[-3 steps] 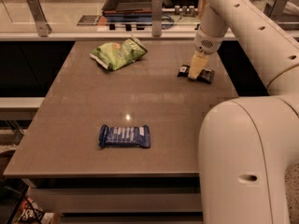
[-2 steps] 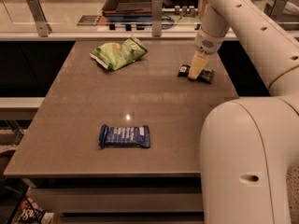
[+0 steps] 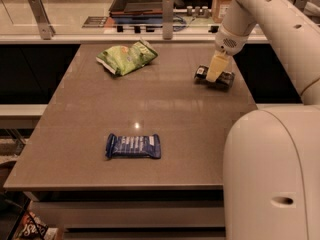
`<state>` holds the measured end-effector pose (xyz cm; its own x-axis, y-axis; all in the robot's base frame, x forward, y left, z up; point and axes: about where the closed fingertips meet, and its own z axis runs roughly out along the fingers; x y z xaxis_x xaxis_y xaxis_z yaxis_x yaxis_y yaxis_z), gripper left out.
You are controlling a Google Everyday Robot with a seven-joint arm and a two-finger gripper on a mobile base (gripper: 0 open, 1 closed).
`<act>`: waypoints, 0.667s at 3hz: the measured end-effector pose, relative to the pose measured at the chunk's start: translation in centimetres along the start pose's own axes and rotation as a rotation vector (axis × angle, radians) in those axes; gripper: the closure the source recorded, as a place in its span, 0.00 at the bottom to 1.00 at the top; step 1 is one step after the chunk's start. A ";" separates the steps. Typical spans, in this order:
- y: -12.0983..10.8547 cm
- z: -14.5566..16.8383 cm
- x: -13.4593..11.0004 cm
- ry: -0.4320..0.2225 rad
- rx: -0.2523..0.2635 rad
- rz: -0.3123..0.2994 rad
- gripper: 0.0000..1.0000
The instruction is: Move rxbar chocolate near rxbar blueberry
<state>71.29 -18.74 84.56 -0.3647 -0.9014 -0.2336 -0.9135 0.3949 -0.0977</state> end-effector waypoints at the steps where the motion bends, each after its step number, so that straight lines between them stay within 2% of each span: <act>1: 1.0 -1.6 0.6 -0.007 0.000 -0.002 1.00; 2: 3.1 -3.1 1.0 -0.023 -0.015 -0.019 1.00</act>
Offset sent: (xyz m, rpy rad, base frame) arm -0.0904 -0.0014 0.0405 0.0382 0.0364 0.0603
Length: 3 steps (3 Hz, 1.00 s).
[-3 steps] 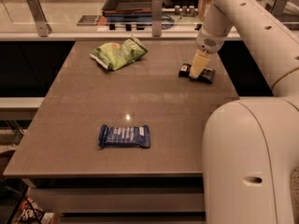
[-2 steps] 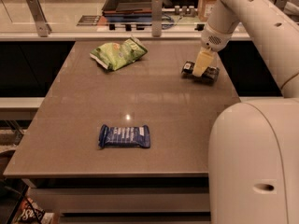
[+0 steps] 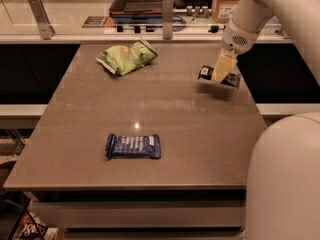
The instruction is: Move rxbar chocolate near rxbar blueberry
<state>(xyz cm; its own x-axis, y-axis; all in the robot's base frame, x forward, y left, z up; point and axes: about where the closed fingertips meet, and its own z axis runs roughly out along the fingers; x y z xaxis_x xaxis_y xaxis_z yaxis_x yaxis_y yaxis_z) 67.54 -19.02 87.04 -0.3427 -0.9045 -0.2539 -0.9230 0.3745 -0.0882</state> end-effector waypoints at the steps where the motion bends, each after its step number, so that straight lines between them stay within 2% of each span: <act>1: 2.8 -1.2 0.4 -0.011 -0.011 -0.019 1.00; 3: 9.1 -2.2 2.6 -0.014 -0.014 -0.037 1.00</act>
Offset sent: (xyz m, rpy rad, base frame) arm -0.1153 0.0031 0.0116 0.0142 0.0086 0.0405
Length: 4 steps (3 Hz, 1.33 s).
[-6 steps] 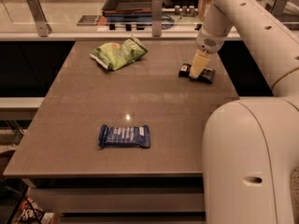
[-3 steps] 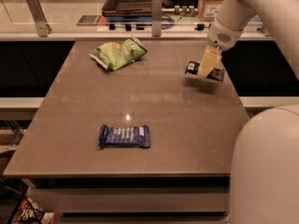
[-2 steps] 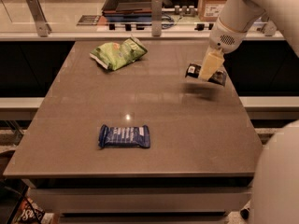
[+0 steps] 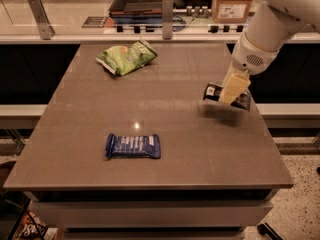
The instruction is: Move rxbar chocolate near rxbar blueberry
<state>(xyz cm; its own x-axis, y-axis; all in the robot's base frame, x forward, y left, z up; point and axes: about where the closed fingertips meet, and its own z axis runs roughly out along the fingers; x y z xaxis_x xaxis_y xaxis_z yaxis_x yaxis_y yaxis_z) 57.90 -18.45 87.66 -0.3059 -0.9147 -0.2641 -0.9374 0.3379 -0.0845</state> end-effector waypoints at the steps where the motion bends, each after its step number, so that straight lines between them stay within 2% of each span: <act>1: 3.2 0.0 0.7 0.002 0.004 -0.018 1.00; 2: 6.8 0.3 0.5 0.016 0.002 -0.059 1.00; 4: 12.8 1.8 -1.8 0.036 -0.029 -0.135 1.00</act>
Offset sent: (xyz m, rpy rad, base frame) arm -0.1053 0.0382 -0.0194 -0.0504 -0.0034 0.1059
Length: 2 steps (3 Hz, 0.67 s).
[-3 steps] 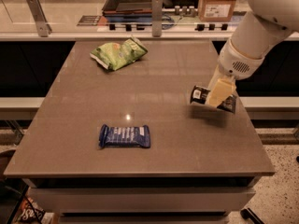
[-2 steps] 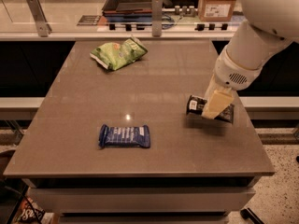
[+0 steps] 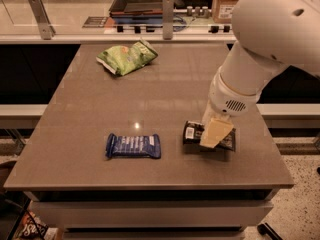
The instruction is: Move rxbar chocolate near rxbar blueberry
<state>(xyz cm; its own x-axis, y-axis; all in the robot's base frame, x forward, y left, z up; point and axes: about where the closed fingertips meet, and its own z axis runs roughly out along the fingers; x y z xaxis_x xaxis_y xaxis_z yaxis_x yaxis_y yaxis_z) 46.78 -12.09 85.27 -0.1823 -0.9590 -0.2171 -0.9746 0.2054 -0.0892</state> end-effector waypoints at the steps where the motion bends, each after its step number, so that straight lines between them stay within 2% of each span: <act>1: 2.0 0.7 -1.6 0.013 -0.014 -0.024 1.00; 2: 3.0 1.9 -2.5 0.003 -0.035 -0.034 1.00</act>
Offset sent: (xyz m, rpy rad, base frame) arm -0.0273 0.0483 -0.0314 0.0211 0.0532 0.0575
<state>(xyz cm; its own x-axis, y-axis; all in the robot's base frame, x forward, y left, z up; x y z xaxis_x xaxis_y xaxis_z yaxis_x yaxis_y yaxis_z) 44.57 -8.69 83.69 -0.1489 -0.9659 -0.2120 -0.9843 0.1653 -0.0621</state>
